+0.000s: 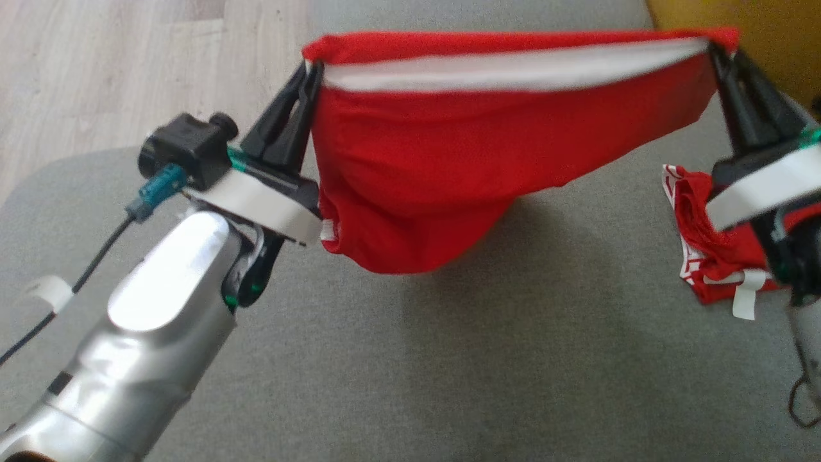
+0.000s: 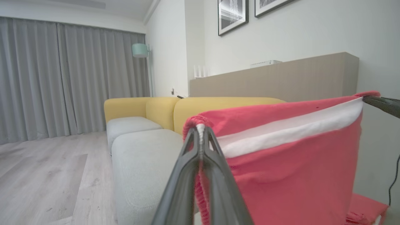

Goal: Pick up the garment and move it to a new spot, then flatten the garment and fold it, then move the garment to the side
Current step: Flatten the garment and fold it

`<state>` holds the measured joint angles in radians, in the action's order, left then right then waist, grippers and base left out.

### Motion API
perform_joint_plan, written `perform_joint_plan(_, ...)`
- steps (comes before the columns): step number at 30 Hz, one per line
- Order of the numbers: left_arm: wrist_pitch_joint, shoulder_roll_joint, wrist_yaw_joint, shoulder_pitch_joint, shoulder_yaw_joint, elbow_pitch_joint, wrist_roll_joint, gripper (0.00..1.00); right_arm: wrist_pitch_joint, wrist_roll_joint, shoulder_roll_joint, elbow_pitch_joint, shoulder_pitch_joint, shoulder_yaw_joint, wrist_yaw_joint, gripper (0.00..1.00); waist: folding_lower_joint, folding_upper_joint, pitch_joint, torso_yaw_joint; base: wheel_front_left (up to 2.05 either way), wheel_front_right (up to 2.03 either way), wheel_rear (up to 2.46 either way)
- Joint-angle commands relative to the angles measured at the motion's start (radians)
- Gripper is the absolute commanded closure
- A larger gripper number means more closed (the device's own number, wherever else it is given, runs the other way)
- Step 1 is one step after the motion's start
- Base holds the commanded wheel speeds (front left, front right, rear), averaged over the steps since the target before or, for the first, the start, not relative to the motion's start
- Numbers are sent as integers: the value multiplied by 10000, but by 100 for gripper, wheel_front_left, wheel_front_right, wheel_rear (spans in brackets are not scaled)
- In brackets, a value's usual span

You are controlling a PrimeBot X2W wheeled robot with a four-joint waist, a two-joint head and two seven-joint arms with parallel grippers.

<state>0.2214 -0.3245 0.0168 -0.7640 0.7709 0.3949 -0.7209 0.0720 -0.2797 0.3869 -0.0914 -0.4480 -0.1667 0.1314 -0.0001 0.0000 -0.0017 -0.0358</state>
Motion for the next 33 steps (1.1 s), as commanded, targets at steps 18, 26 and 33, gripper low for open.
perform_joint_plan(18,52,-664,-1069,-359,-999,-2279,287,100,1948,761,507,1781,239,-9,-7,100,1,0,127,286,0,0,0)
perform_joint_plan(26,-376,-989,-581,-2056,-1034,-1171,663,100,2252,288,498,488,-2092,-954,-7,100,1,0,1800,12,0,0,0)
perform_joint_plan(33,179,-545,-73,-4990,-1505,1718,1147,100,181,1131,46,-3263,-6258,-1729,-7,100,1,0,2898,-182,0,0,0)
